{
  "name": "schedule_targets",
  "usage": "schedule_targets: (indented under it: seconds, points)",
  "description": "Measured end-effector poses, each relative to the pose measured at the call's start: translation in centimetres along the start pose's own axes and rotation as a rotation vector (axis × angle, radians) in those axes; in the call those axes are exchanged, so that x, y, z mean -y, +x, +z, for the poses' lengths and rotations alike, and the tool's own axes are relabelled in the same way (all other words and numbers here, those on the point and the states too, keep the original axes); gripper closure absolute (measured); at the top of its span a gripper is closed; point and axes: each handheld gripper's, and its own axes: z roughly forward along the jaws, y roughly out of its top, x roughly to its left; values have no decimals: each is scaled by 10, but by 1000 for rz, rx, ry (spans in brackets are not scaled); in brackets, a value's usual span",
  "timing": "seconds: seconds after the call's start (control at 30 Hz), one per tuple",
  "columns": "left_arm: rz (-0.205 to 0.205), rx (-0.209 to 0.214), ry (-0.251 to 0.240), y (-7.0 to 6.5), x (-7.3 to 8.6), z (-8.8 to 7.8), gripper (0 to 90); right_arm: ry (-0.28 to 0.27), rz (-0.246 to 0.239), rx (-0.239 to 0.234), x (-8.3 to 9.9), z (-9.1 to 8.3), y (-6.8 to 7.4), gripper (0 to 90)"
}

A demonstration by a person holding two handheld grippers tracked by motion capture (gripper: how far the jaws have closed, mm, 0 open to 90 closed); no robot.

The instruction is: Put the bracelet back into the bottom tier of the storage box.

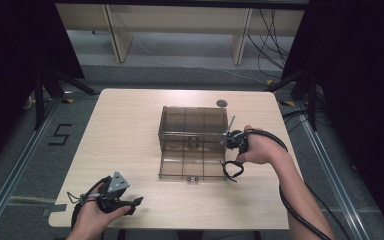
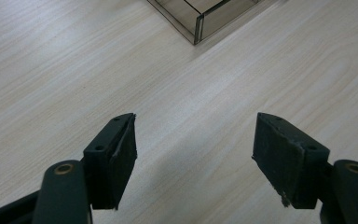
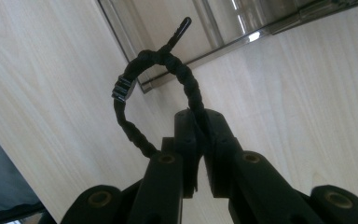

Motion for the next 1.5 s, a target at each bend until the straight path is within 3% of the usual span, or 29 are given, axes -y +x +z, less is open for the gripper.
schedule_targets:
  seconds: [0.37, 0.53, 0.57, 0.73, 0.8, 0.83, 0.9, 1.0, 1.03, 1.13, 1.23, 1.27, 1.33, 1.5]
  points:
    - [1, 2, -1, 0, 0, 0, 300, -8, 5, 13, -8, 0, -1, 851]
    - [-30, -1, -9, -1, 0, 1, 300, -12, -1, 16, -12, -1, -1, 851]
    - [0, 5, 8, 0, 0, -1, 300, -13, 14, 16, -13, -1, 0, 851]
    - [-23, 3, -1, -1, 0, 0, 300, -15, -16, 10, -16, 0, -2, 851]
    - [-30, -7, -18, -1, 0, 1, 300, -7, 6, 21, -17, -1, 0, 851]
    - [-21, -3, -13, -1, 0, 1, 300, -9, -17, 10, -18, -1, -2, 851]
    - [-20, 2, -7, -1, 0, 0, 300, -13, 4, 8, -19, 0, -1, 851]
    - [-19, 4, -6, -1, 0, 0, 300, -5, -2, 16, -20, 0, -2, 851]
    - [2, 1, -2, 0, 0, 0, 300, -9, -9, 16, -21, 0, -2, 851]
    - [-20, 5, -6, -1, 0, 0, 300, -3, 4, 23, -23, -1, -1, 851]
    - [-20, 5, -6, -1, 0, 0, 300, -7, -3, 25, -25, 0, -1, 851]
    - [-1, 1, -3, 0, 0, 0, 300, -7, 0, 17, -25, 0, -2, 851]
    - [-20, 6, -7, 0, 0, 0, 300, -3, -3, 17, -26, 0, -2, 851]
    - [-18, 5, -6, 0, 0, 0, 300, -5, -7, 14, -29, 1, -2, 851]
